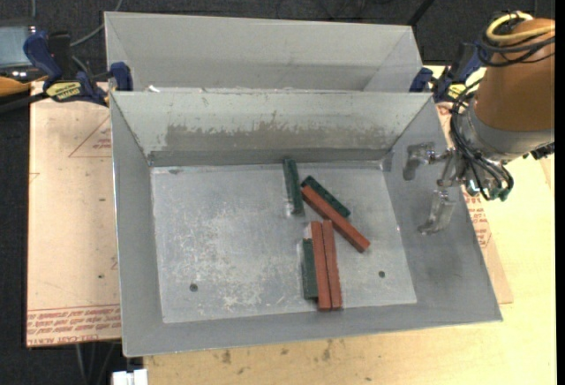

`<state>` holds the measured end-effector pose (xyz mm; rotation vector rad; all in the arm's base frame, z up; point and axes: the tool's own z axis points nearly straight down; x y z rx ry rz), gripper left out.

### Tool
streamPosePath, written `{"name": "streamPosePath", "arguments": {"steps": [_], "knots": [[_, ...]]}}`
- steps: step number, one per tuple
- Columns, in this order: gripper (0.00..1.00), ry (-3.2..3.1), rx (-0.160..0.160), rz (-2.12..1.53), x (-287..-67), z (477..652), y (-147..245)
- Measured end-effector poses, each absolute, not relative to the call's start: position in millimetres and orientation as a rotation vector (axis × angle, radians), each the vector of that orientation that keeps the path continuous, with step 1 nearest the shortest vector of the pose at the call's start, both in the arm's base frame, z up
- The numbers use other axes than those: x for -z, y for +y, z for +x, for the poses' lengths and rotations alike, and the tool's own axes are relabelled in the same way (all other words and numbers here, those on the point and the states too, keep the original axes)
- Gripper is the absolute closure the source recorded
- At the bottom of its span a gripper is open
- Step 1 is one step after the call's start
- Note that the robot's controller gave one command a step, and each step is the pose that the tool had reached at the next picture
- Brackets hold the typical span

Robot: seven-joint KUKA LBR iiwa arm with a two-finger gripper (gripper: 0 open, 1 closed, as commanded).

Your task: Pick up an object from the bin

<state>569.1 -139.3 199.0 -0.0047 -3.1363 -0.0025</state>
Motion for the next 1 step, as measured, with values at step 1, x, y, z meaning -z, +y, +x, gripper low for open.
{"name": "streamPosePath", "arguments": {"steps": [1], "knots": [[0.00, -3.123, 0.005, -0.299, -66.2, 567.3, -87.5]]}}
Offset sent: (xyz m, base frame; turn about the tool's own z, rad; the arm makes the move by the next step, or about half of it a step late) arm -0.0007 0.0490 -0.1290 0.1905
